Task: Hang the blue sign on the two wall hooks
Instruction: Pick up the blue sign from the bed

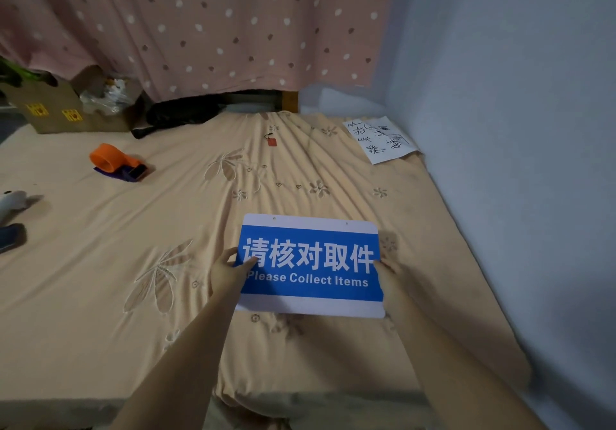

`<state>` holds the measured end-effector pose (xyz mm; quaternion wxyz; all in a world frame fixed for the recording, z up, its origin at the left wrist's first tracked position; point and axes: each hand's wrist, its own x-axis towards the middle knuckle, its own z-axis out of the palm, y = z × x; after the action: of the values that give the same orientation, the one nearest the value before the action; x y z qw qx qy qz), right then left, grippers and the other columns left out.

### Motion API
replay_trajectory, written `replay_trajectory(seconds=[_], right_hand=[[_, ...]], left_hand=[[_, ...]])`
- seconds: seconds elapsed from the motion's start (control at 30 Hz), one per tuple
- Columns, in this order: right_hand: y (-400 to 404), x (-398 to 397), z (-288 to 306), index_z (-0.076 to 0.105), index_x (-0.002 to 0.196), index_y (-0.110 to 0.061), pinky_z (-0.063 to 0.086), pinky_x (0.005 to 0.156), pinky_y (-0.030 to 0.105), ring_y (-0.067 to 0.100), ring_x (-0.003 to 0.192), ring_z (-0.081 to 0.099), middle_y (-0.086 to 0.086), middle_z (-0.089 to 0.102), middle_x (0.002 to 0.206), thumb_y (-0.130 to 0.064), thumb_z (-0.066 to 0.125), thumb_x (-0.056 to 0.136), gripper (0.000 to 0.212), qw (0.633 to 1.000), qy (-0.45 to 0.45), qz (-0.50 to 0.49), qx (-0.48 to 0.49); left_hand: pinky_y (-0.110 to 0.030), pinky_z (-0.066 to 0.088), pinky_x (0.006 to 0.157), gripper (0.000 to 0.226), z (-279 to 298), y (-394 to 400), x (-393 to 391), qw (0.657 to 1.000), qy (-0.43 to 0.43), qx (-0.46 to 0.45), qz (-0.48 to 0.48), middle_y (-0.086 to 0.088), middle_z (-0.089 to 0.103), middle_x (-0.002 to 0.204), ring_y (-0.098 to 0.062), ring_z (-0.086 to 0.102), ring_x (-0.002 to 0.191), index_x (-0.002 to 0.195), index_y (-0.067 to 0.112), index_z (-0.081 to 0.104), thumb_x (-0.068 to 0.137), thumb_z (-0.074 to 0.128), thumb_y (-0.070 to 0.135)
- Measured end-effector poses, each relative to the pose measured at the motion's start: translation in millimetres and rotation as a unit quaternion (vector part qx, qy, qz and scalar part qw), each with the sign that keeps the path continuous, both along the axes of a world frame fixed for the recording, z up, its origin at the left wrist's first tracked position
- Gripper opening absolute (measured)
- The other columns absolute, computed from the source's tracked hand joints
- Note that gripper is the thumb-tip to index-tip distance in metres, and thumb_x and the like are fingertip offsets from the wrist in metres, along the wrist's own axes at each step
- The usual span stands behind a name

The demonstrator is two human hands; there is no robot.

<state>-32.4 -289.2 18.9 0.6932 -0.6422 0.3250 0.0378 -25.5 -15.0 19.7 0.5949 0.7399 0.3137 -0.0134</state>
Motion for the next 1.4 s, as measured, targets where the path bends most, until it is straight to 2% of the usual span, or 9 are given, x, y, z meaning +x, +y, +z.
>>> replay_trajectory(seconds=[0.2, 0.4, 0.5, 0.67, 0.83, 0.97, 1.17, 1.23, 1.4], right_hand=[[-1, 14, 26, 0.054, 0.12, -0.016, 0.052, 0.065, 0.034, 0.024, 0.077, 0.064, 0.004, 0.066, 0.091, -0.029, 0.044, 0.094, 0.031, 0.998, 0.001, 0.068, -0.012], [-5, 22, 64, 0.058, 0.107, -0.008, 0.048, 0.057, 0.028, 0.019, 0.067, 0.06, 0.003, 0.063, 0.078, -0.025, 0.043, 0.094, 0.027, 0.996, -0.017, 0.066, -0.049], [-5, 24, 77, 0.057, 0.111, -0.004, 0.049, 0.058, 0.028, 0.018, 0.069, 0.061, 0.007, 0.065, 0.087, -0.022, 0.048, 0.091, 0.028, 0.995, -0.056, 0.053, -0.058], [-5, 22, 93, 0.057, 0.111, -0.004, 0.049, 0.056, 0.027, 0.018, 0.071, 0.062, 0.013, 0.066, 0.1, -0.022, 0.053, 0.09, 0.028, 0.992, -0.105, 0.037, -0.059], [-8, 19, 109, 0.056, 0.112, -0.004, 0.046, 0.053, 0.024, 0.015, 0.068, 0.061, 0.01, 0.064, 0.097, -0.019, 0.053, 0.09, 0.027, 0.989, -0.137, -0.008, -0.056], [-18, 18, 123, 0.056, 0.109, -0.004, 0.047, 0.053, 0.024, 0.016, 0.07, 0.062, 0.01, 0.066, 0.098, -0.019, 0.053, 0.089, 0.025, 0.983, -0.168, -0.038, -0.063], [-39, 8, 138, 0.057, 0.1, -0.015, 0.054, 0.064, 0.031, 0.021, 0.077, 0.066, 0.009, 0.068, 0.096, -0.014, 0.051, 0.088, 0.013, 0.974, -0.212, -0.054, -0.063], [-44, 3, 142, 0.057, 0.1, -0.014, 0.052, 0.059, 0.028, 0.016, 0.074, 0.064, 0.006, 0.067, 0.091, -0.012, 0.051, 0.088, 0.014, 0.971, -0.219, -0.069, -0.067], [-57, -10, 147, 0.054, 0.107, -0.01, 0.044, 0.051, 0.023, 0.01, 0.068, 0.06, 0.0, 0.062, 0.084, -0.014, 0.052, 0.088, 0.02, 0.965, -0.212, -0.133, -0.072]], left_hand=[[-0.033, 0.041, 0.073, 0.046, 29, -11, -2, 0.998, -0.057, -0.014, 0.022, -0.018, 0.063, 0.121, -0.026, 0.056, 0.087, 0.127, 0.011, 0.053, 0.082, 0.065, 0.014], [-0.032, 0.039, 0.072, 0.046, 72, -18, 2, 0.994, -0.104, -0.012, 0.01, -0.019, 0.061, 0.124, -0.028, 0.056, 0.091, 0.13, 0.01, 0.05, 0.085, 0.062, 0.014], [-0.032, 0.04, 0.071, 0.045, 93, -20, 7, 0.992, -0.127, -0.007, 0.001, -0.018, 0.062, 0.122, -0.026, 0.055, 0.087, 0.128, 0.011, 0.052, 0.085, 0.062, 0.013], [-0.034, 0.044, 0.076, 0.049, 118, -21, 15, 0.988, -0.154, 0.007, 0.009, -0.016, 0.063, 0.123, -0.034, 0.06, 0.105, 0.129, 0.016, 0.052, 0.082, 0.065, 0.016], [-0.031, 0.037, 0.073, 0.044, 139, -34, 16, 0.983, -0.186, 0.005, -0.002, -0.01, 0.061, 0.117, -0.021, 0.053, 0.089, 0.127, 0.013, 0.054, 0.084, 0.062, 0.013], [-0.028, 0.036, 0.077, 0.043, 151, -49, 21, 0.975, -0.22, 0.018, -0.018, -0.005, 0.057, 0.126, -0.013, 0.048, 0.094, 0.128, 0.011, 0.053, 0.085, 0.06, 0.013], [-0.041, 0.047, 0.088, 0.048, 155, -68, 29, 0.979, -0.204, -0.015, -0.026, -0.007, 0.059, 0.126, -0.031, 0.058, 0.112, 0.128, 0.019, 0.051, 0.082, 0.064, 0.022], [-0.045, 0.048, 0.092, 0.051, 158, -75, 30, 0.979, -0.199, -0.032, -0.038, -0.009, 0.059, 0.128, -0.032, 0.058, 0.111, 0.131, 0.021, 0.047, 0.083, 0.063, 0.023], [-0.036, 0.043, 0.082, 0.049, 162, -93, 42, 0.97, -0.221, -0.035, -0.092, -0.013, 0.057, 0.131, -0.033, 0.057, 0.112, 0.131, 0.018, 0.047, 0.084, 0.061, 0.022]])
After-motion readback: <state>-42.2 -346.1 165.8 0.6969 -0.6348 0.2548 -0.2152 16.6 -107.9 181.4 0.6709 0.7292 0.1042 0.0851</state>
